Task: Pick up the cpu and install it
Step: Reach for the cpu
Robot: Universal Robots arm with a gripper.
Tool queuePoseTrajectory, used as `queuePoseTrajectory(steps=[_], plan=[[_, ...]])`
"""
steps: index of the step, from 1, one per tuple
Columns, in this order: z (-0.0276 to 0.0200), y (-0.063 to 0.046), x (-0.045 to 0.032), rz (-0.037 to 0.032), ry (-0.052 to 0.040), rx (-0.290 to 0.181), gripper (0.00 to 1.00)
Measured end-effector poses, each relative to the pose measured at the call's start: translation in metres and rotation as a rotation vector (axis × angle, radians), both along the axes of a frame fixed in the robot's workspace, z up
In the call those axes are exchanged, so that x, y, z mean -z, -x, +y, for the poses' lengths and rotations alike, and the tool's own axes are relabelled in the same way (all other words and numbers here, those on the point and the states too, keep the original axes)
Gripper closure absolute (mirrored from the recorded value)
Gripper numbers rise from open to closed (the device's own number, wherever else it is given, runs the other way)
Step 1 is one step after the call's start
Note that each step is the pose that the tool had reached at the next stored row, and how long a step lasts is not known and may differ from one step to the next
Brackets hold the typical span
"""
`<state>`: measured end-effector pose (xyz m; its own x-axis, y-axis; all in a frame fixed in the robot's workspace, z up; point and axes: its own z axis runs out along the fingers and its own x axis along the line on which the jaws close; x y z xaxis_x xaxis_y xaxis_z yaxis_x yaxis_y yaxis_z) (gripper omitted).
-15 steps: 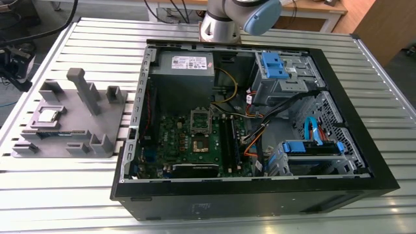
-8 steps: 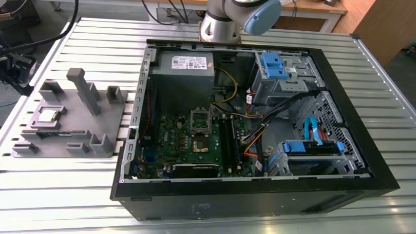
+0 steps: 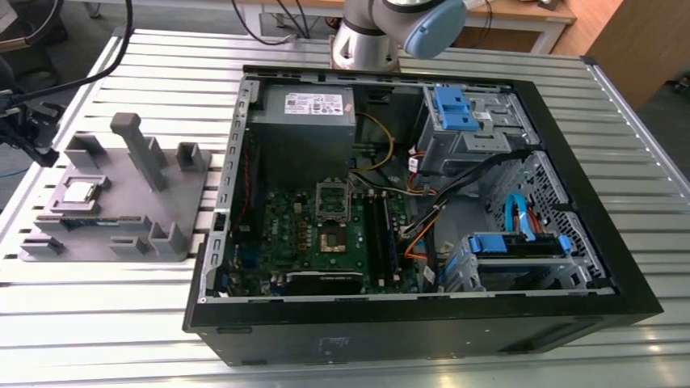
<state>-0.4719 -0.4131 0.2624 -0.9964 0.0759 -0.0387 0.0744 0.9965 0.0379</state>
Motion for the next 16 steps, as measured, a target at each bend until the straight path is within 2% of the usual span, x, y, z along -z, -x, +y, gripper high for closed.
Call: queuePoseTrajectory(steps=[6, 7, 9, 13, 16], plan=[[0.0, 0.0, 0.0002, 0.0, 0.0, 0.0, 0.89], [0.0001, 0.0, 0.0003, 0.0013, -0.0001, 0.0, 0.89], [0.0001, 0.0, 0.0003, 0.0126, 0.0, 0.0, 0.89], [0.0, 0.0, 0.0002, 0.0165, 0.0, 0.0, 0.89], [0.0001, -0.0001, 0.0014, 0.0163, -0.0001, -0.001, 0.89]])
